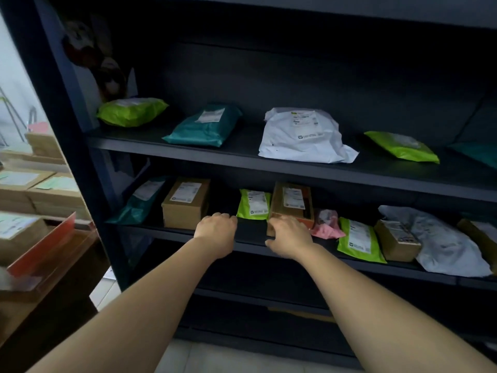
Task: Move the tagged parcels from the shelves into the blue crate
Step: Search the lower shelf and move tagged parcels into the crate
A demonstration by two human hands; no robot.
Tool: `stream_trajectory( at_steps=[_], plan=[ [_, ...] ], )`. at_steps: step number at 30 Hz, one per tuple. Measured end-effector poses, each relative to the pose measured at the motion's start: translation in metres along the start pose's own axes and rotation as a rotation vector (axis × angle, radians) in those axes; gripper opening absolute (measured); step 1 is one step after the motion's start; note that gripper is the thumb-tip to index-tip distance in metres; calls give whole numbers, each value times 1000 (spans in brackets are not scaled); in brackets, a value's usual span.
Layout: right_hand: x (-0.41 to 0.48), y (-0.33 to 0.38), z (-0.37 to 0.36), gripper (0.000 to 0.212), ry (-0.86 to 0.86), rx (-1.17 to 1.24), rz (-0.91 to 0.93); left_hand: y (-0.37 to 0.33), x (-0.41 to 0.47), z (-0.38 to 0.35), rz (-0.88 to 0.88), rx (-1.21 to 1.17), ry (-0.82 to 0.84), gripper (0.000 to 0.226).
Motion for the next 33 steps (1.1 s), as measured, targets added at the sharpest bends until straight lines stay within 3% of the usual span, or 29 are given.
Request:
stream_trajectory(
  at_steps=[16,22,30,33],
  plan=[
    [179,-45,-62,49,69,52,39,24,169,-77,177,-179,147,43],
    [205,-45,-92,42,-34,49,5,41,219,-122,244,-296,187,48],
    [210,-45,-111,36,-218,9,36,56,275,-174,399,-627,156,51],
    [212,-48,-116,30,-287,3,45,61,282,-179,461,-641,106,41]
  ],
)
Point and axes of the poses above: each hand's wrist, its own x-axis towards the middle knuckle, its own z-axis out of the back of the hand, y = z × x, the point moved 1 cm from there along x, towards the middle knuckle, and after that the axes turned 8 degrees about -z, right-handed, at the moved point
